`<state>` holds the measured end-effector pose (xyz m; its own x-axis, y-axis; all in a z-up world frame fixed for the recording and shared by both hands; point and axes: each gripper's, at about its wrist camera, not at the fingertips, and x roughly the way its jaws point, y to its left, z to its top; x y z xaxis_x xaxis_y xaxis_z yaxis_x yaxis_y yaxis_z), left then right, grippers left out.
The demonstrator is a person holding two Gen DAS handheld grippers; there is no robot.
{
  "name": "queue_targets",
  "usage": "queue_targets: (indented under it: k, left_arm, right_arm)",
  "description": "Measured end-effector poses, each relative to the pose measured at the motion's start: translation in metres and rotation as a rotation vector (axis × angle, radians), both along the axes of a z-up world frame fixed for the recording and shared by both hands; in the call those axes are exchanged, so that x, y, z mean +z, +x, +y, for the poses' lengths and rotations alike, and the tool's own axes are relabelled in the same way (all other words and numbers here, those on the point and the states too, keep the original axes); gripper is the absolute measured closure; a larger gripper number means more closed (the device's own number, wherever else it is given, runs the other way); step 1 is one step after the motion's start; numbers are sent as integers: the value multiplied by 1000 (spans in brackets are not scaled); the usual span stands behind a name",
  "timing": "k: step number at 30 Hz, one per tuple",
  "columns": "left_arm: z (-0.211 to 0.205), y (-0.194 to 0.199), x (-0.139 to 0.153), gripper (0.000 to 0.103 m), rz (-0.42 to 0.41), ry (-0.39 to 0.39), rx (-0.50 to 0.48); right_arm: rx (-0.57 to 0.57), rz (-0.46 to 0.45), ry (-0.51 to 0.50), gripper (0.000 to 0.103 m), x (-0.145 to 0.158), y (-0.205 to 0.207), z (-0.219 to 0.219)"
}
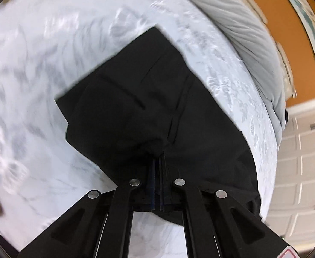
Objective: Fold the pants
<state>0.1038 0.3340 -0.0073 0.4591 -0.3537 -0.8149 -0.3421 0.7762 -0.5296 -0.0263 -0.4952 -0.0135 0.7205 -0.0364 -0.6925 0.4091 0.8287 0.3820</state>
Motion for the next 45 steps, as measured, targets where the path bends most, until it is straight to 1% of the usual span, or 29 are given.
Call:
queue_targets:
  k: [1, 3, 4, 5, 7, 8, 9, 12, 13, 14, 17, 19, 21, 22, 24, 25, 26, 28, 30, 32, 34, 36, 38, 39, 40, 41, 42, 43, 45]
  left_arm:
    - [2, -2, 7, 102, -4, 16, -20]
    - [7, -7, 12, 102, -7, 47, -47]
    - [10, -9, 10, 102, -3, 66, -59]
    - [11, -10, 2, 102, 8, 90, -77]
    - [14, -15, -13, 102, 17, 91, -99]
    - [15, -18, -21, 101, 16, 83, -98]
    - [14, -21, -25, 101, 12, 78, -97]
    - [15, -28, -29, 100, 0, 80, -92]
    - [16, -28, -29, 99, 1, 79, -87]
    - [19, -28, -29, 99, 2, 74, -82]
    - [16, -28, -30, 99, 10, 75, -73]
    - [16, -27, -30, 99, 14, 83, -72]
    - [17, -28, -31, 98, 16, 85, -72]
    - [18, -28, -31, 98, 20, 80, -67]
    - [19, -27, -32, 98, 26, 71, -62]
    - [19, -27, -32, 98, 25, 72, -61]
    - [18, -25, -31, 98, 23, 78, -64]
    - [16, -25, -27, 99, 15, 102, -75]
    - [15, -22, -25, 99, 13, 119, -87]
    - [14, -21, -26, 99, 14, 127, -94]
    - [13, -21, -31, 99, 10, 123, -94]
    - [12, -22, -37, 98, 12, 110, -86]
    - [9, -24, -40, 98, 14, 117, -79]
    - [8, -24, -39, 98, 13, 131, -84]
    - [6, -24, -39, 97, 11, 143, -87]
    - [5, -24, -38, 97, 13, 150, -90]
    - [5, -24, -38, 97, 15, 152, -90]
    - [6, -24, -38, 97, 16, 150, -88]
    - [5, -24, -38, 97, 16, 148, -85]
  right_arm:
    - [33, -90, -74, 96, 31, -10, 5]
    - [73, -137, -220, 96, 54, -21, 9]
    - [81, -116, -303, 90, 52, -22, 10]
    - [86, -52, -385, 75, 40, -21, 8]
    - [67, 143, -410, 65, 2, -19, -7]
    - [57, 210, -362, 66, -14, -27, -14]
    - [39, 216, -329, 66, -20, -36, -15]
    - [-9, 102, -185, 56, -13, -74, -8]
    - [-15, 64, -124, 46, -9, -83, -3]
    - [-16, 44, -82, 41, -8, -85, 3]
    - [10, 26, 45, 39, -12, -76, 14]
    - [-24, 30, 221, 39, -28, -62, 3]
    - [-66, 50, 307, 39, -37, -43, -1]
    - [-92, 93, 310, 39, -44, -27, -5]
    - [-142, 170, 302, 59, -57, -10, -11]
    - [-157, 197, 289, 96, -60, 0, -13]
    - [-144, 187, 286, 101, -54, 8, -14]
    - [-92, 13, 279, 101, -13, 4, -12]
    - [-17, -192, 164, 101, 47, -19, -1]
    - [5, -235, 89, 101, 59, -38, 0]
    - [-11, -92, 70, 99, 18, -40, -16]
    - [-32, 60, 145, 99, -35, -37, -35]
    - [-65, 123, 231, 98, -71, -45, -44]
    - [-69, 81, 234, 96, -71, -53, -42]
    - [-64, 53, 234, 86, -67, -57, -40]
    - [-59, 35, 235, 64, -64, -59, -39]
    - [-55, 2, 228, 49, -57, -61, -37]
    - [-63, -18, 200, 29, -51, -63, -35]
    - [-55, -14, 168, 27, -45, -58, -35]
